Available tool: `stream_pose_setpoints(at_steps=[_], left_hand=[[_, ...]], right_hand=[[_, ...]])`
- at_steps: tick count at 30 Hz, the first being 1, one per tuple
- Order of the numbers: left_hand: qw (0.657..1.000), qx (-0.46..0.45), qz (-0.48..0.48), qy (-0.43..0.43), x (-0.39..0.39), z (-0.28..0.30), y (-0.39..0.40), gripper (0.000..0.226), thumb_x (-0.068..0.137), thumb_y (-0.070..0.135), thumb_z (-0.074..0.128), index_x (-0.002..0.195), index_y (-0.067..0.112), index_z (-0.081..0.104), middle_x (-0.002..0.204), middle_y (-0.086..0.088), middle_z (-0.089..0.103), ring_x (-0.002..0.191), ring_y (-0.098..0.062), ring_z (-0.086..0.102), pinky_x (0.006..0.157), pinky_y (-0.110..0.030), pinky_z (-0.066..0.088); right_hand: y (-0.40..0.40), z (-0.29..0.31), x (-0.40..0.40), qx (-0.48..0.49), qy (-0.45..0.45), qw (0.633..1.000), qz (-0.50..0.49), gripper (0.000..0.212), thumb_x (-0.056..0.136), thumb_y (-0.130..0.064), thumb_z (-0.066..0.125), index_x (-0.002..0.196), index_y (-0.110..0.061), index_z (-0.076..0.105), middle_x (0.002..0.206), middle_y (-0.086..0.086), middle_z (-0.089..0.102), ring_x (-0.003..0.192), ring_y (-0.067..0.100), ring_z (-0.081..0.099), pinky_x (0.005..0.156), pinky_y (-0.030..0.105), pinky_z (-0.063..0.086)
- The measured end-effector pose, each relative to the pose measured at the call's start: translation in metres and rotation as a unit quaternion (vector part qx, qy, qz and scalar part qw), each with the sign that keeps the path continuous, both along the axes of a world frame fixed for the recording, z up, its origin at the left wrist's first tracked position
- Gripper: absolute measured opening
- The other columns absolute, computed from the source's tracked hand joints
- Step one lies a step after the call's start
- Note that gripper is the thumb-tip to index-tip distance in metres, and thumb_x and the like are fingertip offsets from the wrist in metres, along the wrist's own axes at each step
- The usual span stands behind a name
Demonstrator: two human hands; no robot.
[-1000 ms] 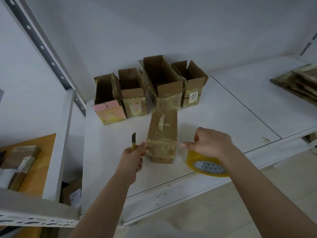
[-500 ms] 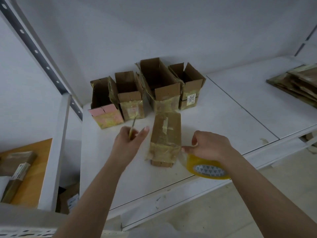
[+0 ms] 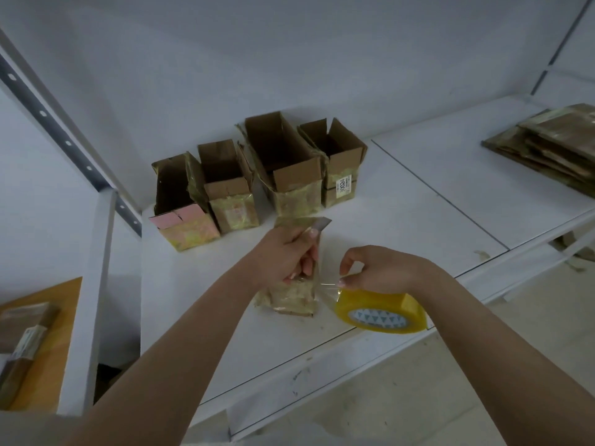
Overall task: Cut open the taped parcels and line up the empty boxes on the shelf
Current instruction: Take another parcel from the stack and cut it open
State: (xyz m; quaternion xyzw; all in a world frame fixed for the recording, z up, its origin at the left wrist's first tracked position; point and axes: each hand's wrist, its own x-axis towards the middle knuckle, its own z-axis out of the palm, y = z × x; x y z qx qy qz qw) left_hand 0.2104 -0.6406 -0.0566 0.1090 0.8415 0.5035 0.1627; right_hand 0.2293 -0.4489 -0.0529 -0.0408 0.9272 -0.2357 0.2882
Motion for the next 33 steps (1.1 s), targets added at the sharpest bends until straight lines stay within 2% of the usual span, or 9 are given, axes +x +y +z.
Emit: stream_pose_setpoints(at_steps=[5, 13, 17, 20, 23, 25, 28, 30, 33], left_hand=[[1.000, 0.012, 0.009, -0.007, -0.003, -0.003, -0.001, 0.039, 0.105, 0.033, 0.036, 0.081, 0.008, 0.054, 0.059, -0.008, 0.061, 0.037, -0.011, 0.039, 0.038, -0.019, 0.032], [0.999, -0.027, -0.020, 0.005, 0.005, -0.016, -0.004, 0.038, 0.106, 0.033, 0.031, 0.081, 0.010, 0.047, 0.057, -0.006, 0.061, 0.034, -0.014, 0.042, 0.036, -0.020, 0.033], [0.998, -0.055, -0.040, -0.011, 0.013, -0.020, -0.009, 0.037, 0.106, 0.032, 0.035, 0.079, 0.010, 0.050, 0.056, 0.000, 0.060, 0.036, -0.011, 0.046, 0.038, -0.017, 0.034], [0.989, -0.101, -0.098, -0.037, 0.014, -0.013, -0.008, 0.037, 0.103, 0.032, 0.044, 0.075, 0.012, 0.056, 0.060, 0.007, 0.059, 0.047, -0.008, 0.052, 0.047, -0.014, 0.039], [0.969, -0.181, -0.164, -0.040, 0.016, -0.007, -0.008, 0.037, 0.100, 0.034, 0.051, 0.068, 0.018, 0.062, 0.060, 0.013, 0.057, 0.058, -0.006, 0.053, 0.060, -0.016, 0.041], [0.947, -0.251, -0.199, -0.032, 0.015, -0.003, -0.004, 0.039, 0.099, 0.037, 0.051, 0.064, 0.025, 0.062, 0.061, 0.011, 0.055, 0.063, -0.009, 0.053, 0.066, -0.024, 0.041], [0.909, -0.357, -0.215, -0.013, 0.017, -0.001, 0.013, 0.044, 0.100, 0.041, 0.044, 0.062, 0.025, 0.057, 0.064, 0.004, 0.051, 0.066, -0.015, 0.051, 0.067, -0.031, 0.039], [0.890, -0.406, -0.207, 0.000, 0.020, -0.001, 0.026, 0.044, 0.102, 0.040, 0.039, 0.066, 0.021, 0.054, 0.070, 0.002, 0.051, 0.069, -0.014, 0.050, 0.066, -0.029, 0.038], [0.858, -0.473, -0.198, 0.034, 0.024, -0.008, 0.042, 0.041, 0.104, 0.039, 0.033, 0.088, 0.014, 0.060, 0.086, -0.002, 0.055, 0.082, -0.018, 0.053, 0.070, -0.029, 0.040]], right_hand=[[-0.010, -0.003, -0.002, 0.087, 0.022, 0.995, 0.030, 0.034, 0.094, -0.052, 0.052, 0.119, -0.030, 0.059, 0.127, -0.005, 0.055, 0.115, 0.018, 0.052, 0.101, 0.039, 0.044], [-0.002, 0.000, -0.001, 0.105, -0.034, 0.991, 0.069, 0.035, 0.098, -0.044, 0.051, 0.129, -0.032, 0.063, 0.139, -0.005, 0.054, 0.128, 0.020, 0.049, 0.108, 0.039, 0.040], [0.003, 0.000, 0.002, 0.106, -0.036, 0.991, 0.076, 0.035, 0.098, -0.044, 0.052, 0.125, -0.027, 0.067, 0.131, -0.001, 0.061, 0.118, 0.021, 0.056, 0.103, 0.037, 0.045], [0.006, -0.002, 0.006, 0.091, -0.030, 0.993, 0.067, 0.033, 0.097, -0.042, 0.054, 0.121, -0.026, 0.069, 0.125, -0.001, 0.063, 0.109, 0.020, 0.058, 0.099, 0.035, 0.047], [0.006, -0.007, 0.008, 0.092, -0.024, 0.994, 0.055, 0.032, 0.096, -0.043, 0.055, 0.120, -0.027, 0.069, 0.126, -0.004, 0.063, 0.115, 0.021, 0.057, 0.101, 0.039, 0.046], [0.005, -0.010, 0.009, 0.095, -0.015, 0.994, 0.048, 0.031, 0.095, -0.042, 0.055, 0.118, -0.029, 0.070, 0.122, -0.005, 0.065, 0.113, 0.020, 0.058, 0.100, 0.038, 0.047], [0.006, -0.012, 0.011, 0.089, -0.003, 0.995, 0.037, 0.027, 0.095, -0.040, 0.053, 0.114, -0.031, 0.071, 0.116, -0.005, 0.066, 0.107, 0.020, 0.060, 0.094, 0.034, 0.048], [0.008, -0.013, 0.015, 0.086, 0.005, 0.996, 0.027, 0.026, 0.097, -0.038, 0.051, 0.111, -0.031, 0.071, 0.113, -0.004, 0.067, 0.106, 0.020, 0.060, 0.092, 0.033, 0.047], [0.009, -0.019, 0.019, 0.090, 0.025, 0.996, 0.010, 0.026, 0.096, -0.039, 0.048, 0.109, -0.028, 0.068, 0.107, -0.003, 0.065, 0.102, 0.021, 0.060, 0.092, 0.034, 0.047]])
